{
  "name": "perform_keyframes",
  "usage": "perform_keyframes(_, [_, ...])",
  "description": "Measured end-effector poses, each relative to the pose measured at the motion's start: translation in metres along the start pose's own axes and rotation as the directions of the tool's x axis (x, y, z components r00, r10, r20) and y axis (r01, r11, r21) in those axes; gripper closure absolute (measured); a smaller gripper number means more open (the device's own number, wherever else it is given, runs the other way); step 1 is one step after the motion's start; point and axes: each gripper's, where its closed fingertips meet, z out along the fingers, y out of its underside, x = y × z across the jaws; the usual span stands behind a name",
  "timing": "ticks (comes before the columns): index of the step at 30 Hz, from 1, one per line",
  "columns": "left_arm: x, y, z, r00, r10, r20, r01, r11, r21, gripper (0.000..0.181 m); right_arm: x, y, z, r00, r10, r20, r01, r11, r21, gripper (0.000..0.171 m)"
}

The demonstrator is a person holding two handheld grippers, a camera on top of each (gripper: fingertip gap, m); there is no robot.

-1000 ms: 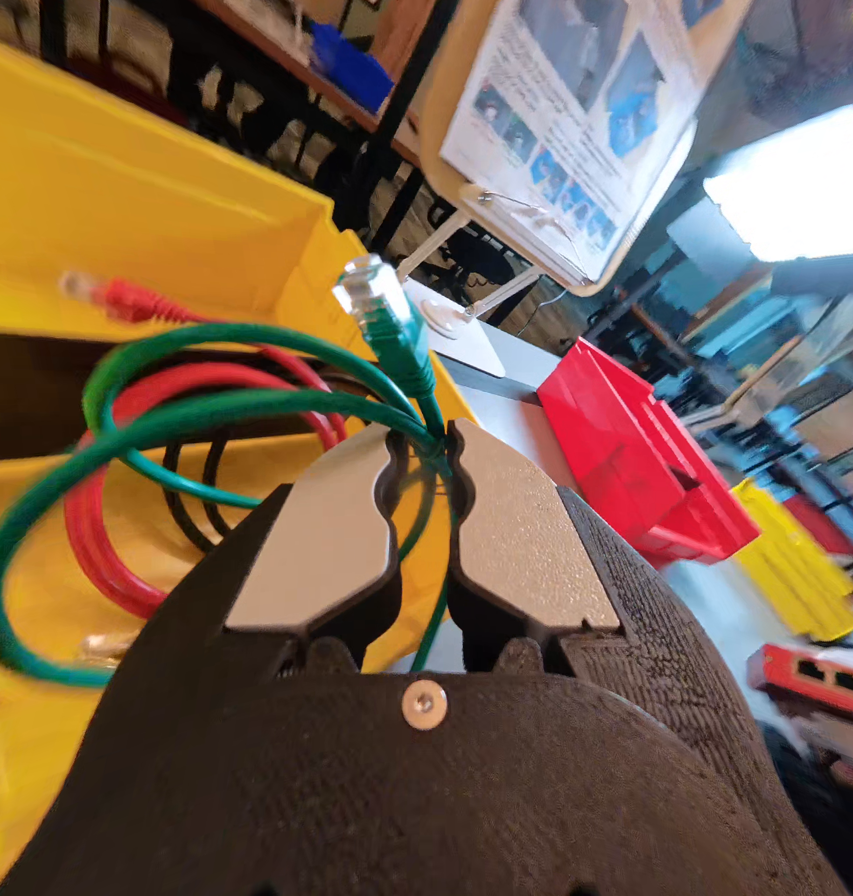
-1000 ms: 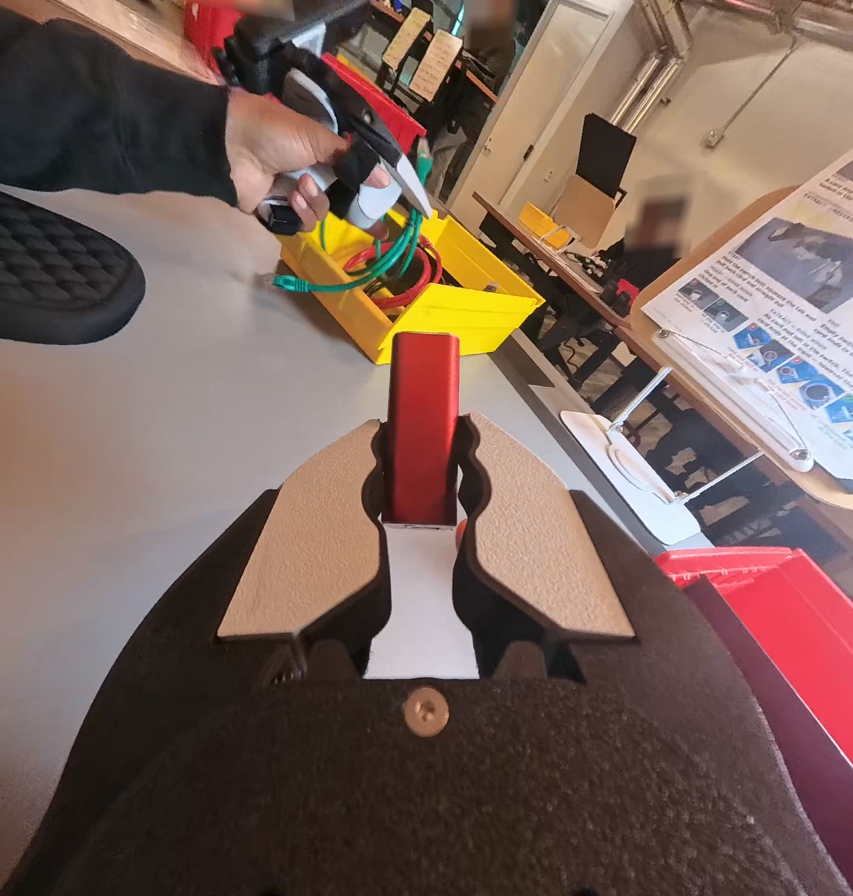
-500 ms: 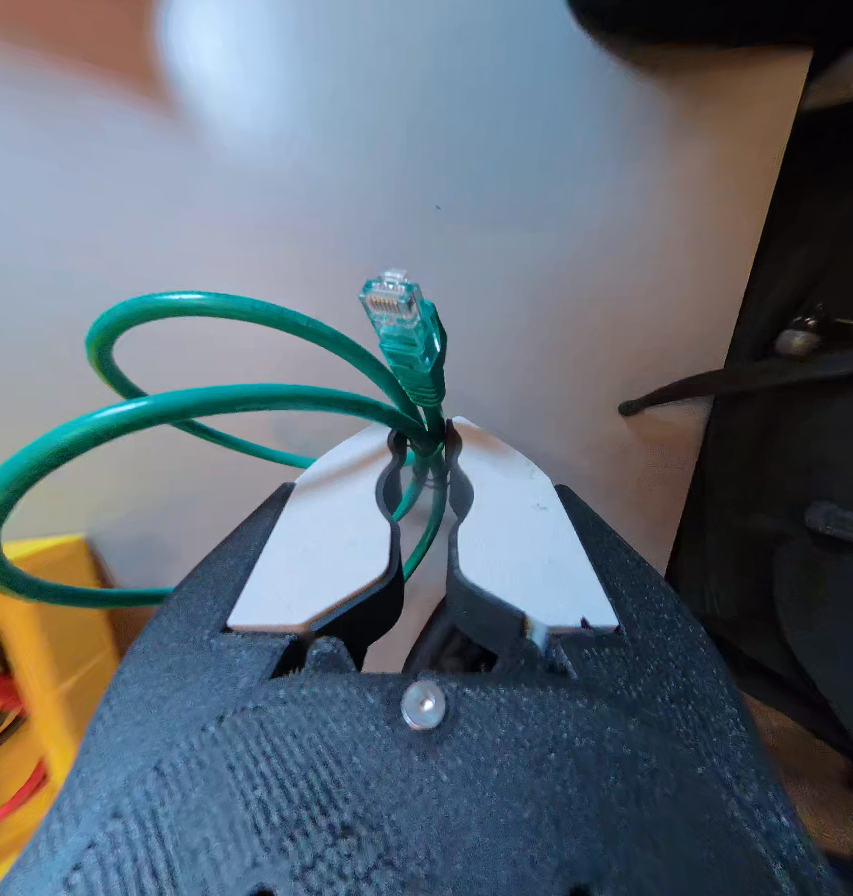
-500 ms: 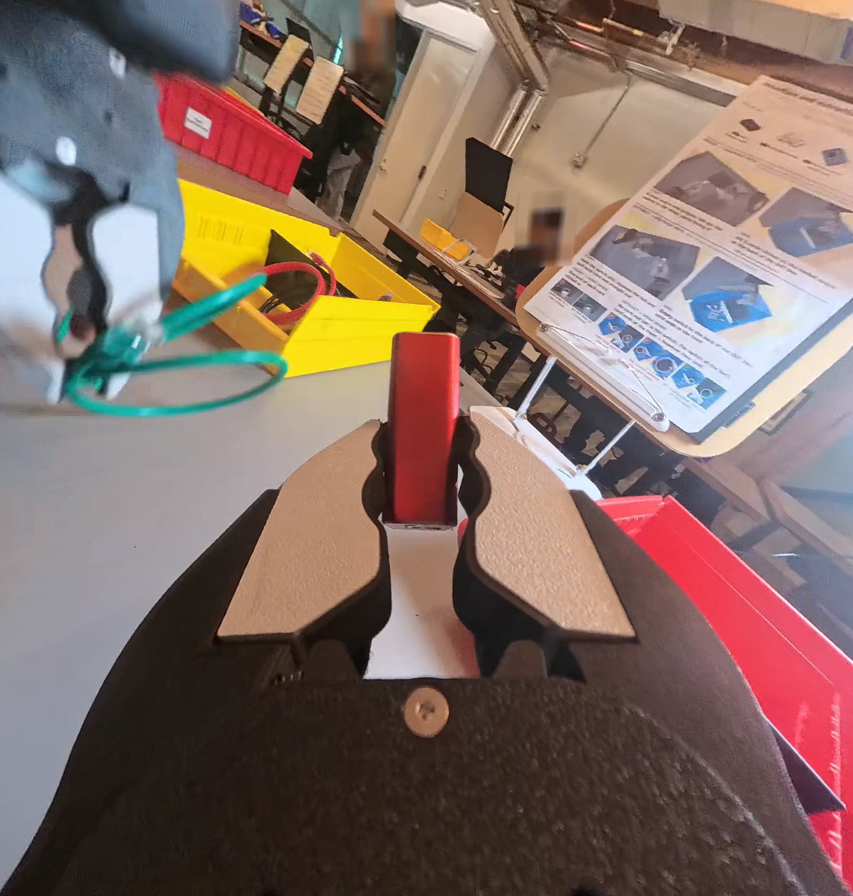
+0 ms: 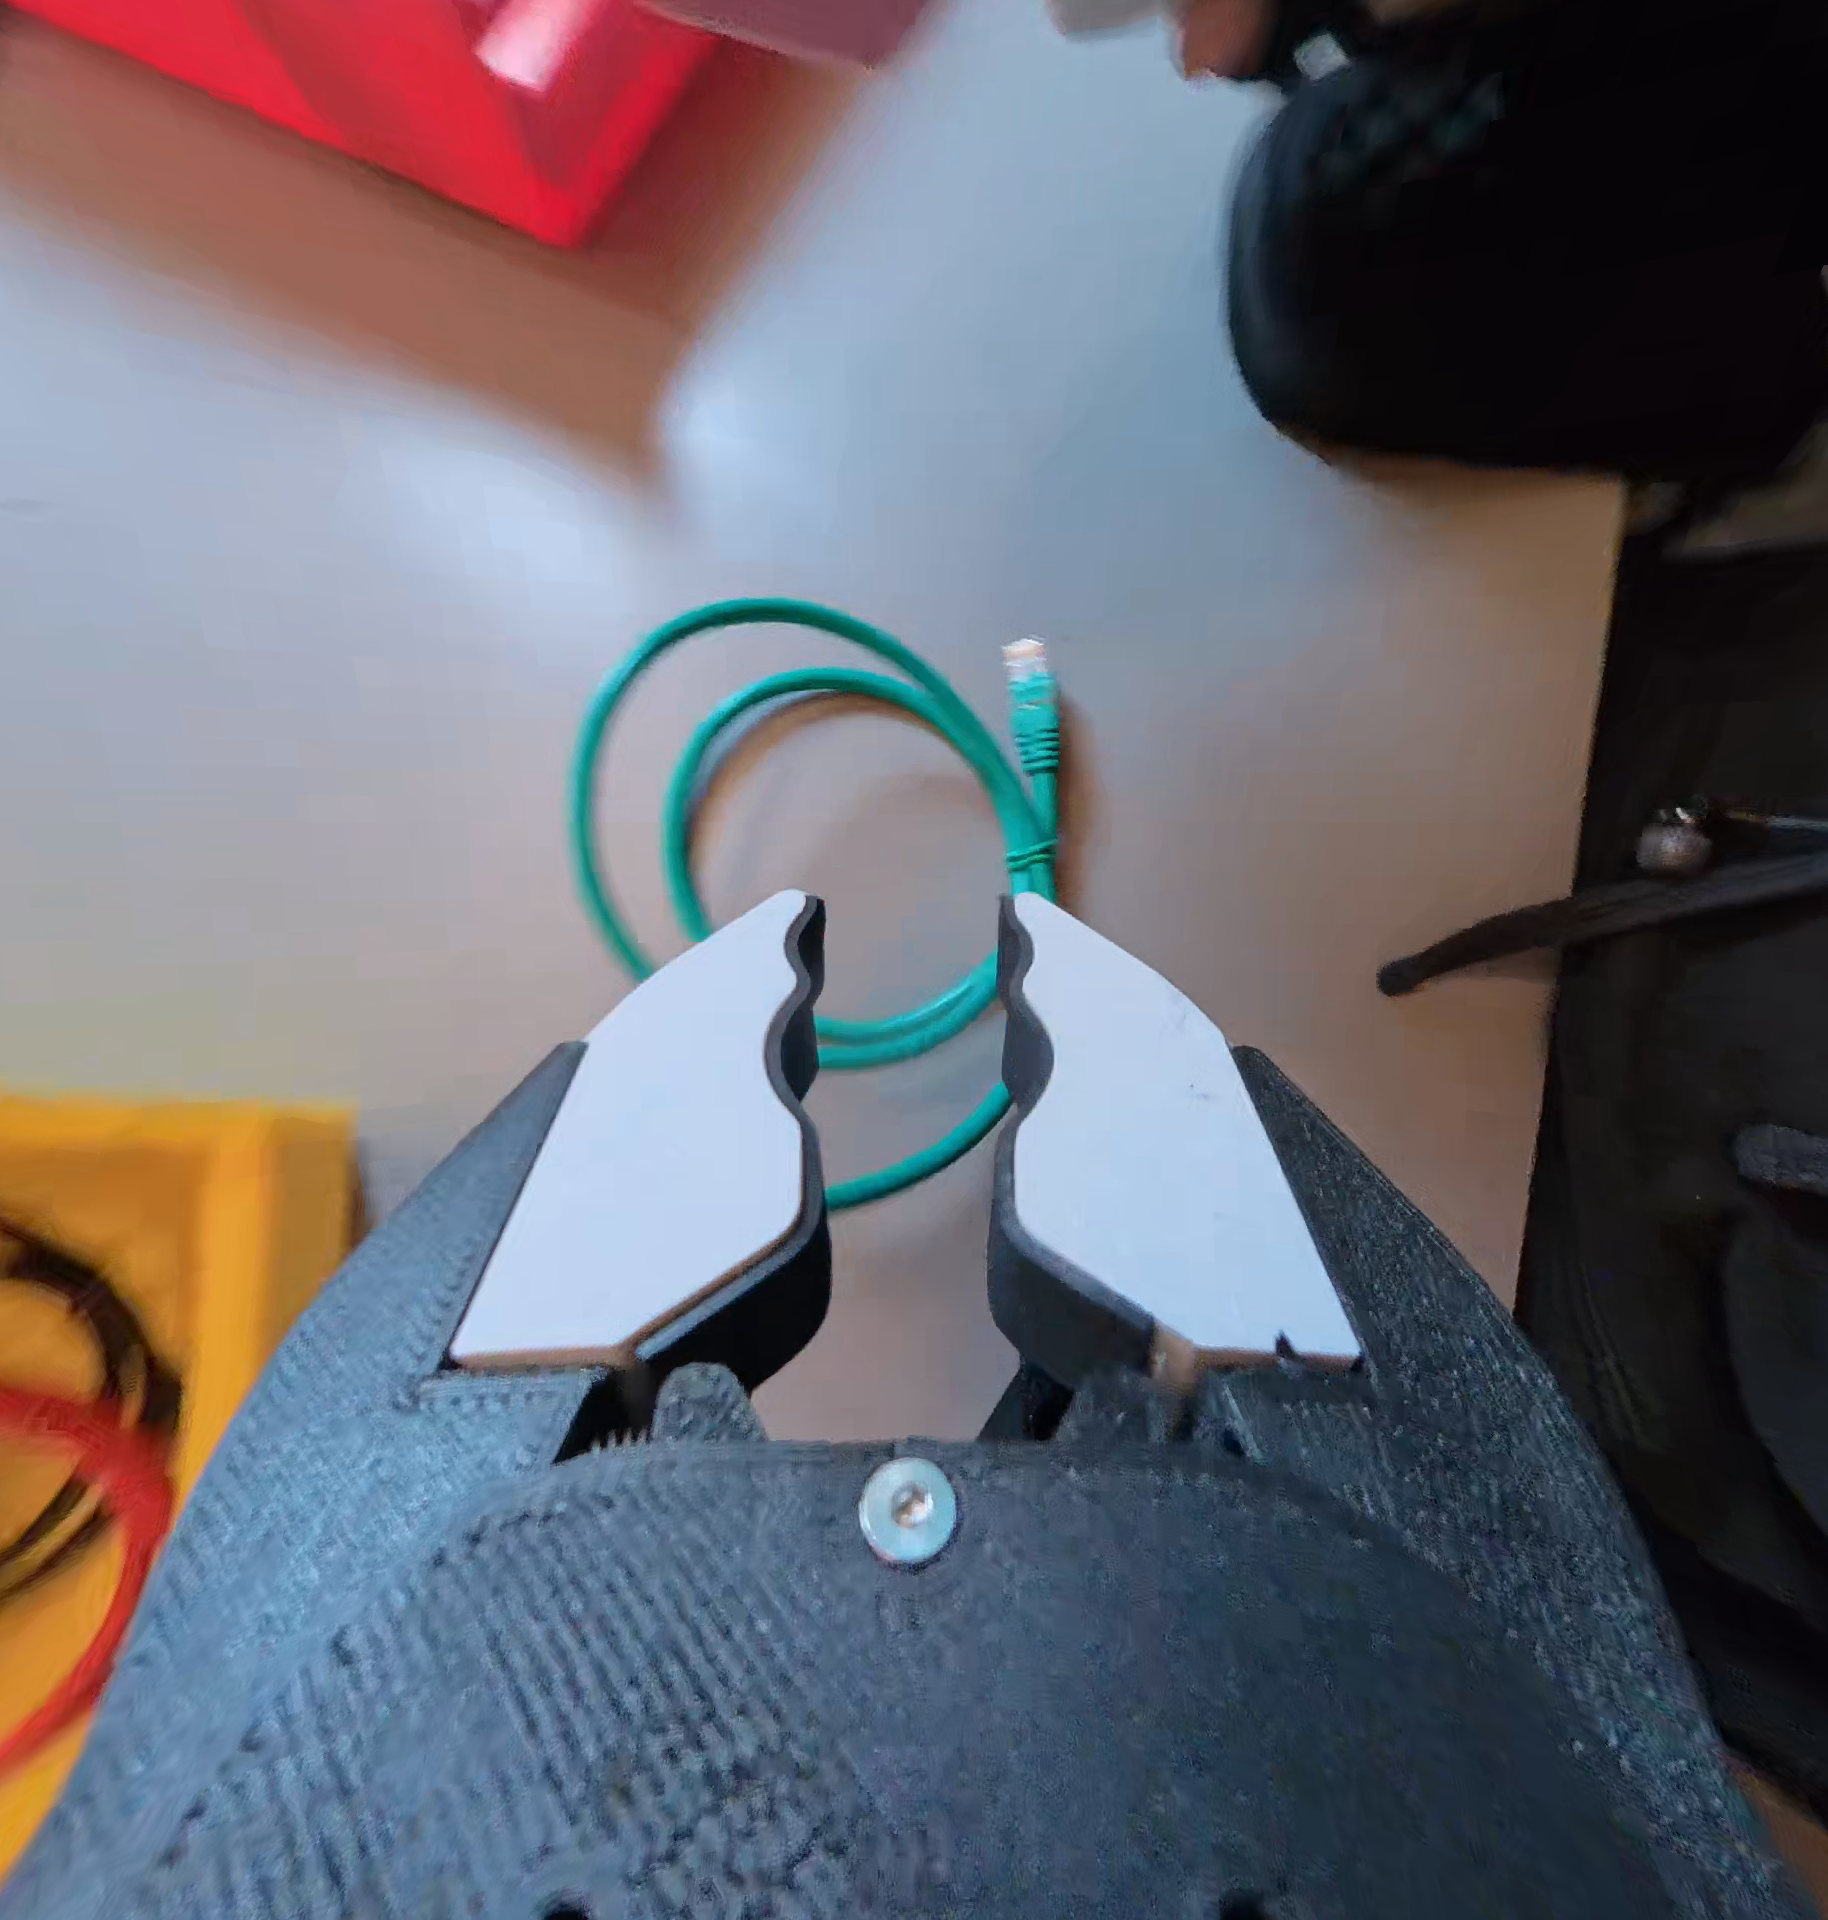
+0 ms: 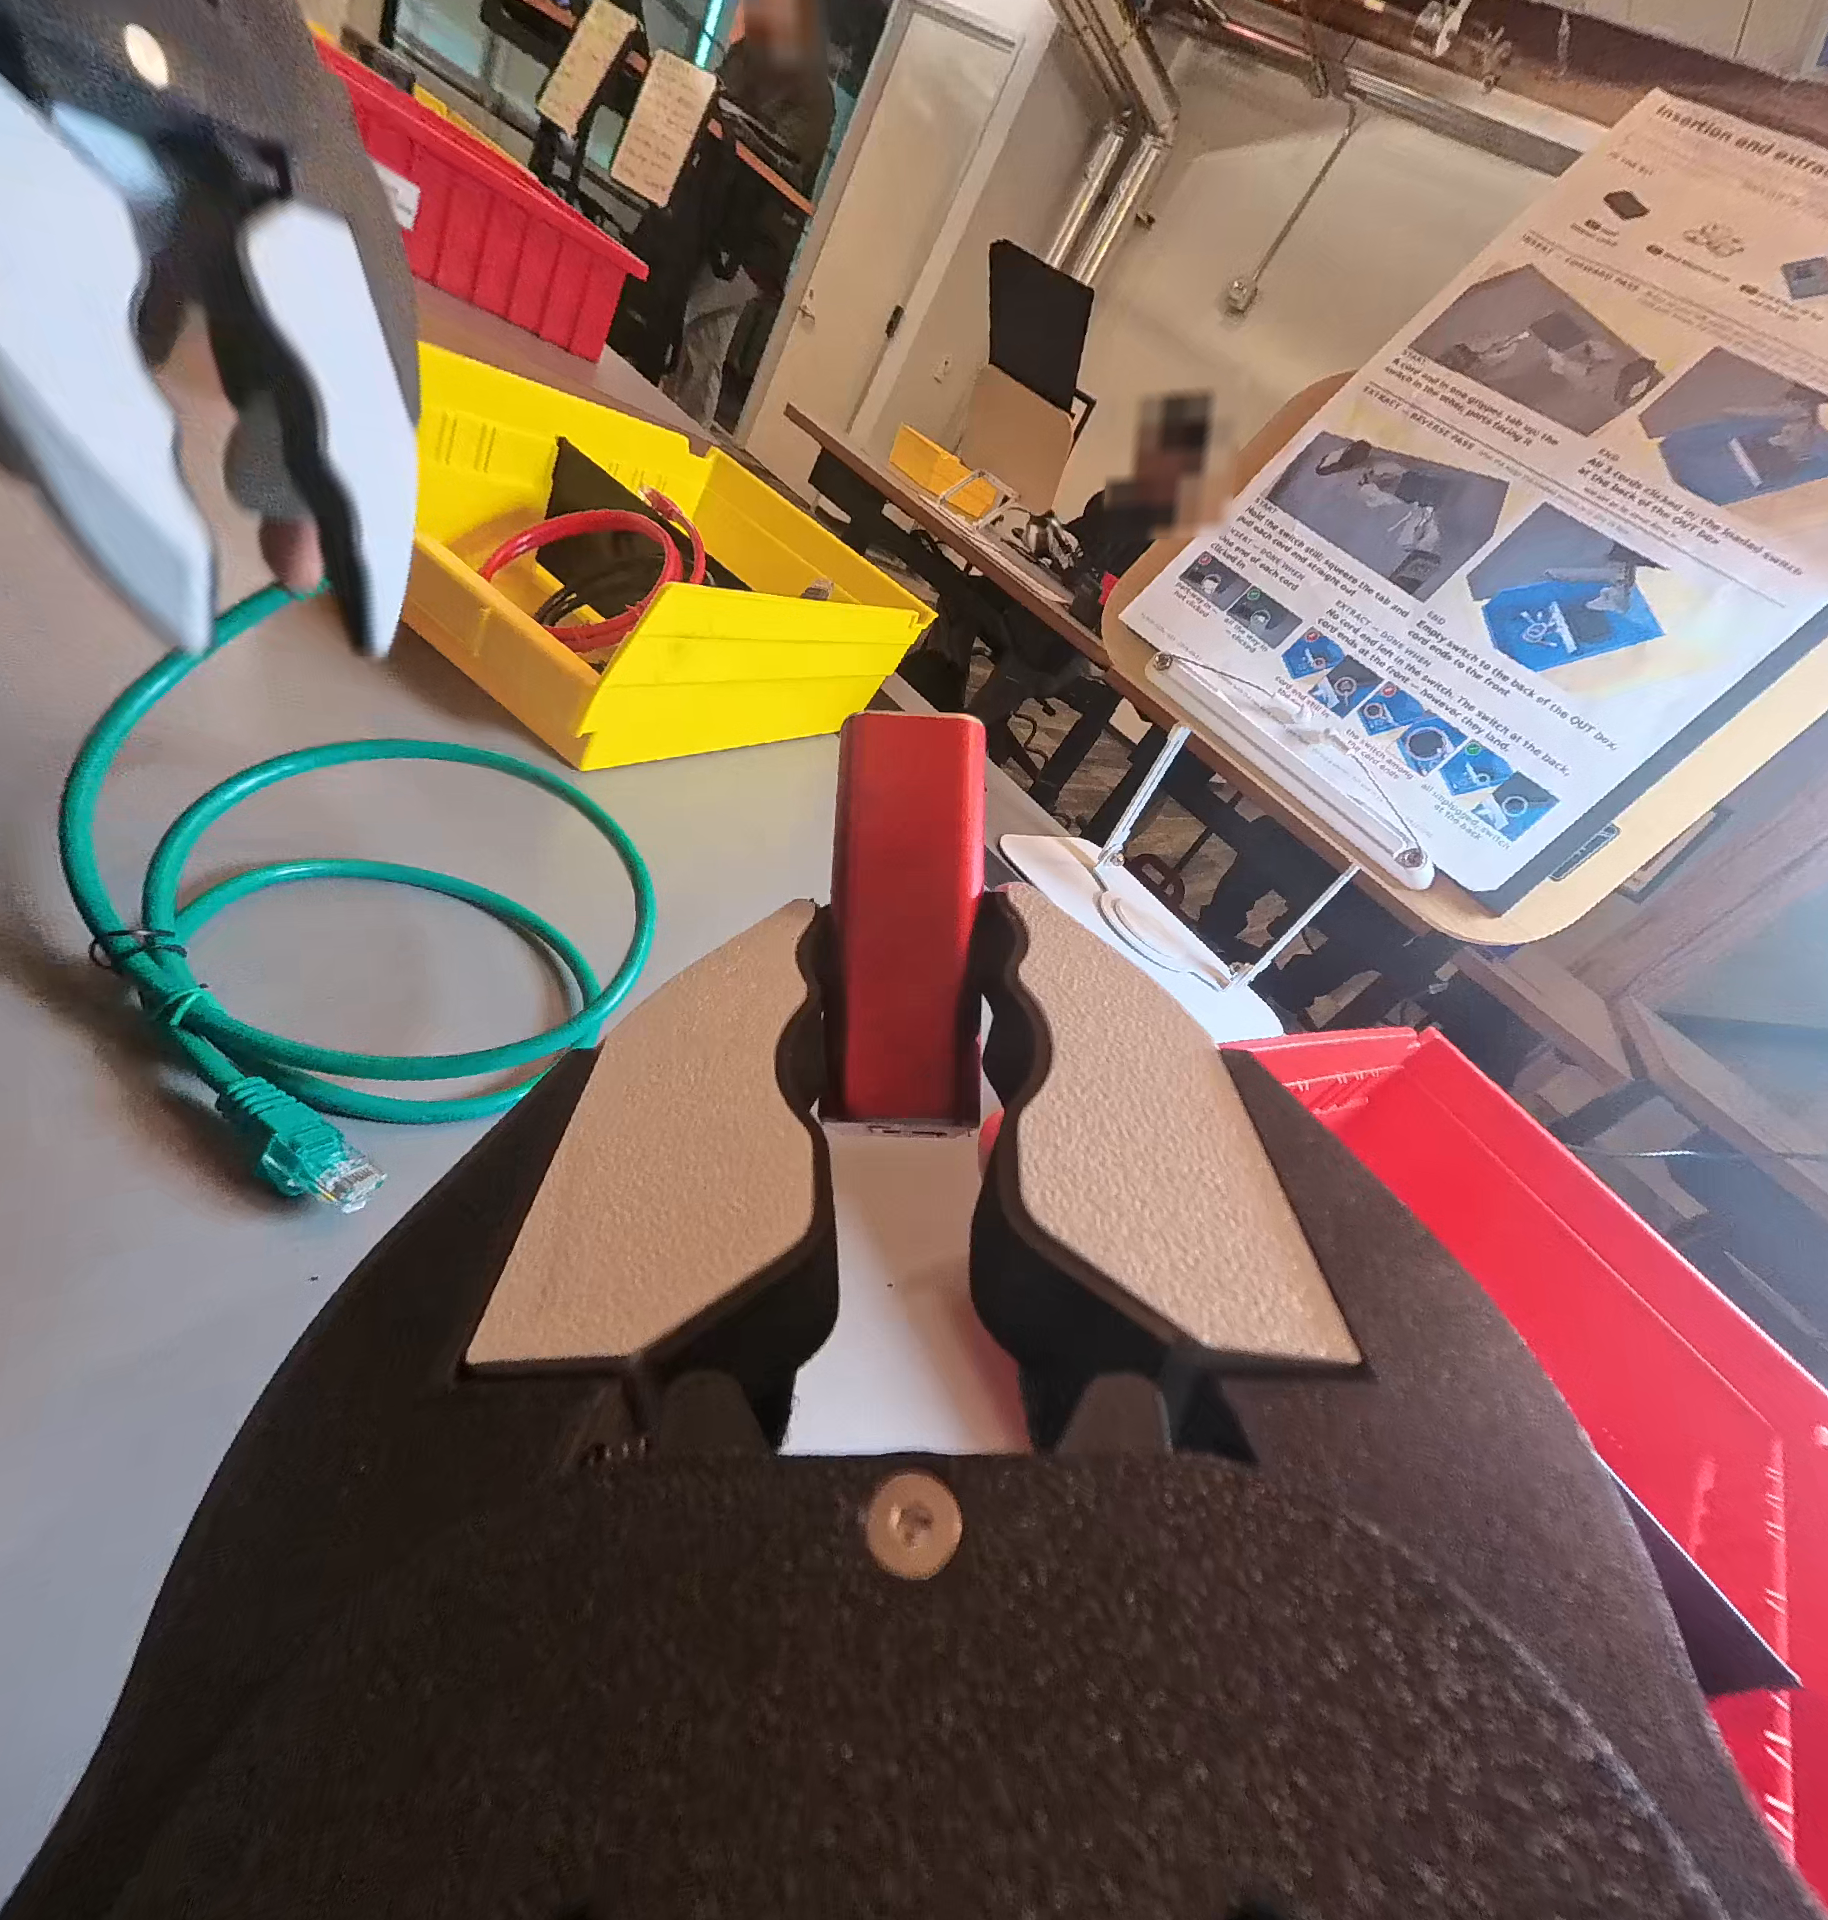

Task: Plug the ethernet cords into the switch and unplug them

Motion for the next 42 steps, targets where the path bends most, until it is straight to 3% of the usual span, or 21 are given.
perform_keyframes(3, [-0.026,0.005,-0.043,0.978,-0.163,0.133,0.141,0.977,0.160,0.153,0.001,-0.001,0.000,1.000,0.005,-0.002,-0.005,1.000,0.002,0.145])
perform_keyframes(6, [-0.039,0.029,-0.060,0.917,-0.353,0.184,0.297,0.914,0.275,0.148,0.001,-0.001,0.000,1.000,0.011,0.000,-0.011,1.000,0.003,0.145])
perform_keyframes(13, [-0.027,0.044,-0.021,0.836,-0.539,0.105,0.450,0.783,0.430,0.144,-0.003,0.001,0.003,1.000,0.008,0.011,-0.008,1.000,-0.006,0.145])
perform_keyframes(15, [-0.032,0.036,-0.014,0.837,-0.542,0.077,0.458,0.770,0.445,0.163,-0.004,0.001,0.003,1.000,0.004,0.010,-0.004,1.000,-0.007,0.145])
perform_keyframes(18, [-0.035,0.023,-0.021,0.874,-0.484,0.052,0.422,0.806,0.415,0.170,-0.002,0.000,0.001,1.000,-0.003,0.001,0.003,1.000,-0.005,0.145])
perform_keyframes(23, [-0.011,-0.006,-0.072,0.979,-0.202,-0.033,0.204,0.941,0.270,0.170,0.001,-0.002,0.000,1.000,0.012,-0.001,-0.012,1.000,0.012,0.145])
perform_keyframes(26, [0.018,-0.013,-0.118,0.987,0.000,-0.162,0.021,0.991,0.129,0.170,0.000,-0.005,-0.001,1.000,0.010,0.000,-0.010,1.000,0.021,0.145])
perform_keyframes(28, [0.019,-0.021,-0.130,0.975,0.136,-0.175,-0.121,0.988,0.092,0.170,-0.002,-0.006,0.000,1.000,0.008,0.005,-0.008,1.000,0.027,0.145])
perform_keyframes(31, [0.015,-0.005,-0.098,0.931,0.141,-0.336,-0.180,0.980,-0.087,0.170,-0.005,-0.007,0.002,1.000,-0.004,0.017,0.003,1.000,0.028,0.145])
perform_keyframes(34, [-0.013,0.011,-0.023,0.951,0.071,-0.300,-0.139,0.968,-0.210,0.170,-0.013,-0.006,0.002,0.998,-0.047,0.043,0.045,0.999,0.028,0.145])
perform_keyframes(38, [-0.031,-0.001,0.047,0.978,0.074,-0.194,-0.105,0.982,-0.158,0.169,-0.030,0.003,0.001,0.976,-0.179,0.127,0.177,0.984,0.024,0.145])
perform_keyframes(42, [-0.020,-0.020,0.072,0.971,0.050,-0.232,-0.064,0.996,-0.057,0.169,-0.044,0.021,0.004,0.918,-0.352,0.184,0.360,0.933,-0.010,0.145])
